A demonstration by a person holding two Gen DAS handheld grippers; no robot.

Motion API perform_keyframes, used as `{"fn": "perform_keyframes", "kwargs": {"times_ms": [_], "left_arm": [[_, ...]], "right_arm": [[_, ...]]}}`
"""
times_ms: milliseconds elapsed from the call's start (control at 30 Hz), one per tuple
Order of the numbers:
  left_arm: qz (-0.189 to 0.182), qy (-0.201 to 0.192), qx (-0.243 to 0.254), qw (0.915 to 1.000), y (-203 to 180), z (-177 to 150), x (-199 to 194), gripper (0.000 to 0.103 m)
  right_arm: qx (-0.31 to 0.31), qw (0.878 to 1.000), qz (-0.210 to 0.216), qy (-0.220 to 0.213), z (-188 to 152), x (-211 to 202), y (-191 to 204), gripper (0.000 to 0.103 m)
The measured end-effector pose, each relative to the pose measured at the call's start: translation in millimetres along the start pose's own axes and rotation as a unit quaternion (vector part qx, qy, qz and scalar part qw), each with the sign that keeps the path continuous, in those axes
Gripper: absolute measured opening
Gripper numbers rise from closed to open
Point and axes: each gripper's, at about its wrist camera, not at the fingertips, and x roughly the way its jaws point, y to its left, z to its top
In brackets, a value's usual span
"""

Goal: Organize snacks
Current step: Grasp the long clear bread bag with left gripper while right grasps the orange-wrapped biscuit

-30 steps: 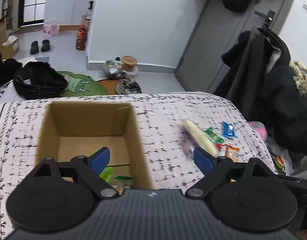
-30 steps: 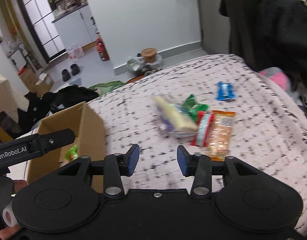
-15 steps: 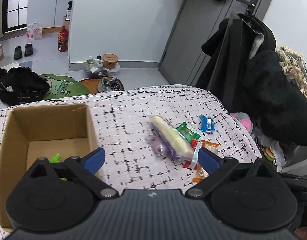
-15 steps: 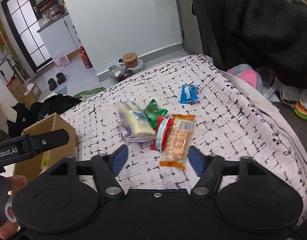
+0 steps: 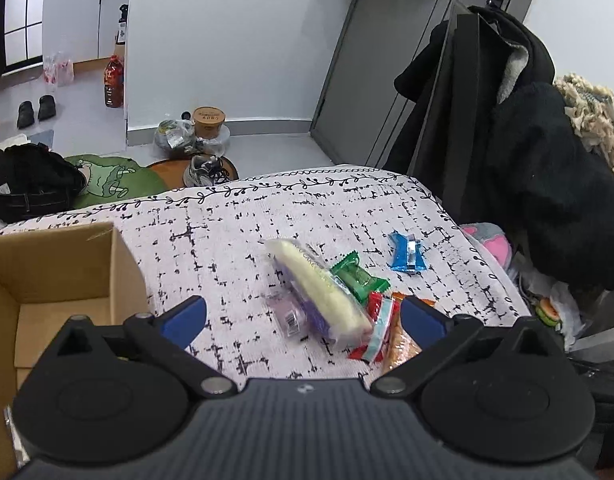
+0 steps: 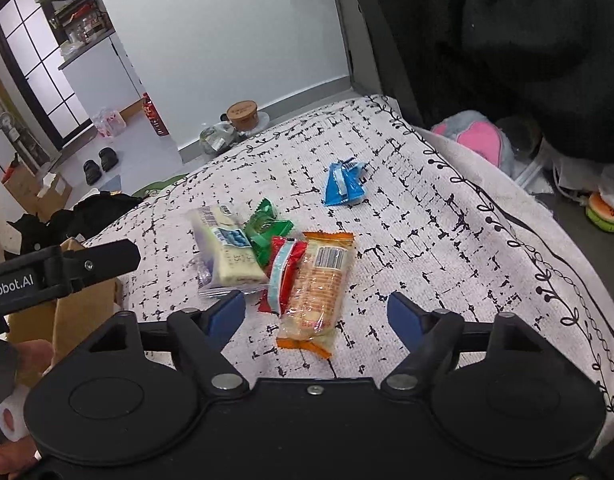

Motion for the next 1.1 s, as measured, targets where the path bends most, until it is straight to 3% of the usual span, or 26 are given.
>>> {"fn": "perform_keyframes", "kwargs": {"times_ms": [367,600,667,833,1100], "left_arm": [[0.018,0.04,-0.023,0.9988,8.8,19.5,47.2,0.098],[0.003,0.067,-0.041,0.9969,21.8,38.0,73.4,0.092],[-0.008,0.083,-0.051,0.9952,24.9,37.1,85.5,0.087],[-0.053,0.123,-0.078,0.9879,37.4,32.0,107.9,0.07],[-0.101,0.138,-0.097,0.9806,49.2,38.7,128.9,0.067]], "right_arm": [[0.002,0.998,0.004,0.057,10.1,46.2,4.4,0.068],[-0.027,0.995,-0.011,0.093,19.4,77.6,14.4,0.061],[-0.027,0.995,-0.031,0.094,18.8,81.2,17.0,0.055],[-0.028,0.993,-0.077,0.089,17.9,89.6,26.7,0.053],[-0.049,0.981,-0.157,0.101,15.8,101.1,48.3,0.039]]}}
